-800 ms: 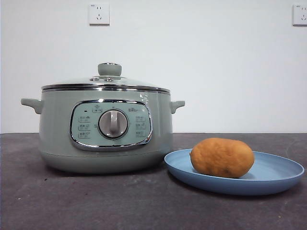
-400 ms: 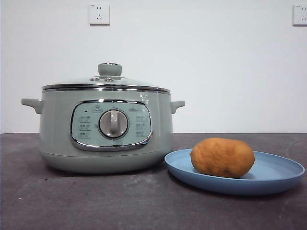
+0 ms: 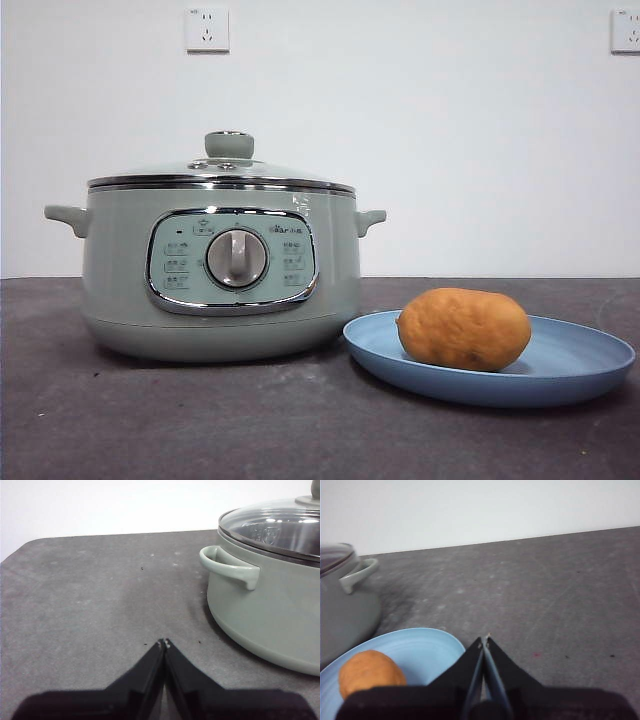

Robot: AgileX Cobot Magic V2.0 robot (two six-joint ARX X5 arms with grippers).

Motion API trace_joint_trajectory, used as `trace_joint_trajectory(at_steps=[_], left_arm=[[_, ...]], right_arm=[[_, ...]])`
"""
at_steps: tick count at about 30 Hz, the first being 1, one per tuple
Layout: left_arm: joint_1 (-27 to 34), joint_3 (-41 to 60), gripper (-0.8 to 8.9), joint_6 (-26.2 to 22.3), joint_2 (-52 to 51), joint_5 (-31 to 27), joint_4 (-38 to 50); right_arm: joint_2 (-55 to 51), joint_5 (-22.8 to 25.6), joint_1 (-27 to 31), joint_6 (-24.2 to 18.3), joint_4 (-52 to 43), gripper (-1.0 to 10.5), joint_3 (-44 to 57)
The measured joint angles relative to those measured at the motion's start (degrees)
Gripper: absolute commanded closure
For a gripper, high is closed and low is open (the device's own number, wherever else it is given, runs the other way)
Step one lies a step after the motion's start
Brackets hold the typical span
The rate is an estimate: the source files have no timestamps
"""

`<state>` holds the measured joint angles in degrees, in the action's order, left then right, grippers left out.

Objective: Take the potato out from the steamer,put the potato on the plate,close the lid

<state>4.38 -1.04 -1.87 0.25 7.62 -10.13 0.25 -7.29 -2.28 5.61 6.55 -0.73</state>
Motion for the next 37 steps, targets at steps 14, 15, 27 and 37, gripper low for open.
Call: trace_joint_trajectory(at_steps=[14,15,27,37], left_arm=[[0.0,-0.02,8.17,0.0,0.02,0.0,0.0],[0.0,-0.02,8.17,0.0,0.0,0.0,0.02],[0.0,-0.02,8.17,0.0,0.0,0.02,0.02],[0.0,-0.02,8.17,0.0,0.02,0.0,0.02]], right_arm=[[-0.02,0.24,0.0,3.56,2.71,9.5,-0.17],[-0.02,0.24,0.0,3.65,2.71,9.5,-0.17],[-0.02,0.24,0.0,3.65,2.71,9.5,-0.17],[-0.02,0.24,0.0,3.65,2.71,9.5,-0.17]])
